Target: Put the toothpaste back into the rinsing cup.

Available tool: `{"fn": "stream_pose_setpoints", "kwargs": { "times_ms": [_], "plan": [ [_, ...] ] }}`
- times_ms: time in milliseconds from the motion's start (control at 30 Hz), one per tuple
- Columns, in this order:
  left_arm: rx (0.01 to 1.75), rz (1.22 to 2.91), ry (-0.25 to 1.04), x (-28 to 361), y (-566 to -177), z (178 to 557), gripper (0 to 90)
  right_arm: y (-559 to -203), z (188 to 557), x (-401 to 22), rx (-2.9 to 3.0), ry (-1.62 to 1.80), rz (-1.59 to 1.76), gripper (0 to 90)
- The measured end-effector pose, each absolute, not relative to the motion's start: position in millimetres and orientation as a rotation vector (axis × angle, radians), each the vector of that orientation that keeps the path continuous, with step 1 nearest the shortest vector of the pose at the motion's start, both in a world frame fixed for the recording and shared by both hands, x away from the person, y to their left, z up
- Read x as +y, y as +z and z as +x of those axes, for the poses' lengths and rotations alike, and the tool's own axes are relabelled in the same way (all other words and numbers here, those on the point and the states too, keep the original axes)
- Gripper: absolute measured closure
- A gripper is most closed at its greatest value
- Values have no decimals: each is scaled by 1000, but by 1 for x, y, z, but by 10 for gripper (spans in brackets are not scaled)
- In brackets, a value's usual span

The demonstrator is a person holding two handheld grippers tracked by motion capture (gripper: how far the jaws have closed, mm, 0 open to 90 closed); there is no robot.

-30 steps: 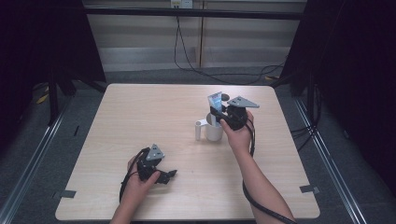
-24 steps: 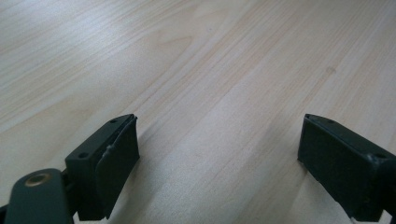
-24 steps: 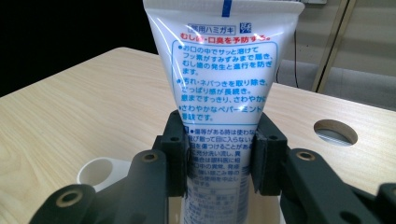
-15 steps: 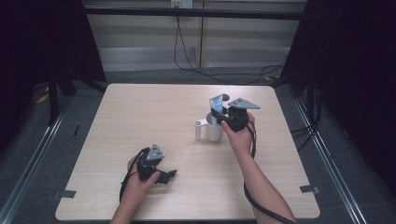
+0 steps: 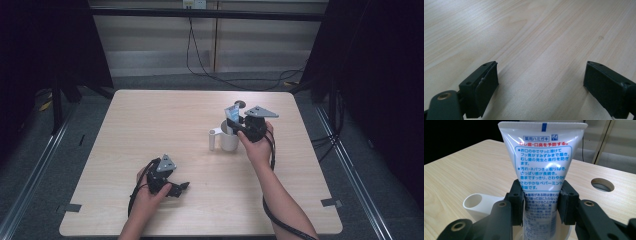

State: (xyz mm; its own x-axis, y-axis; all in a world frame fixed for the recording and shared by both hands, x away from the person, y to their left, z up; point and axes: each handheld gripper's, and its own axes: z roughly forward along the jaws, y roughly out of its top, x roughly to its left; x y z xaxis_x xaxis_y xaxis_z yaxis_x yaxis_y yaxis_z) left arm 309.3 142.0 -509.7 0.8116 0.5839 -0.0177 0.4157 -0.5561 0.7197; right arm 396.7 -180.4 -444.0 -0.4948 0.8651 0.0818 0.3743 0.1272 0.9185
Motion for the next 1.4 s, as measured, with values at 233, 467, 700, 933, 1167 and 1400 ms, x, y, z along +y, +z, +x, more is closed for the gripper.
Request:
{"fn": "stream_pose_setpoints", "kwargs": {
  "times_ms": [233, 467, 700, 933, 1167, 1400],
  "plan": [
    [731, 2240, 288, 142, -510, 309, 121, -445, 396, -181, 1943, 1348, 1201, 615],
    [731, 2240, 290, 142, -510, 309, 121, -447, 396, -181, 1966, 1335, 1194, 600],
    [731, 2240, 289, 142, -510, 309, 122, -447, 396, -181, 1983, 1318, 1192, 574],
    [731, 2240, 287, 142, -510, 309, 121, -449, 394, -180, 1987, 1298, 1179, 537],
    [730, 2239, 289, 142, -510, 309, 121, -446, 393, -180, 1982, 1287, 1176, 499],
    [730, 2240, 291, 142, -510, 309, 121, -444, 391, -181, 1977, 1277, 1158, 463]
  ]
}}
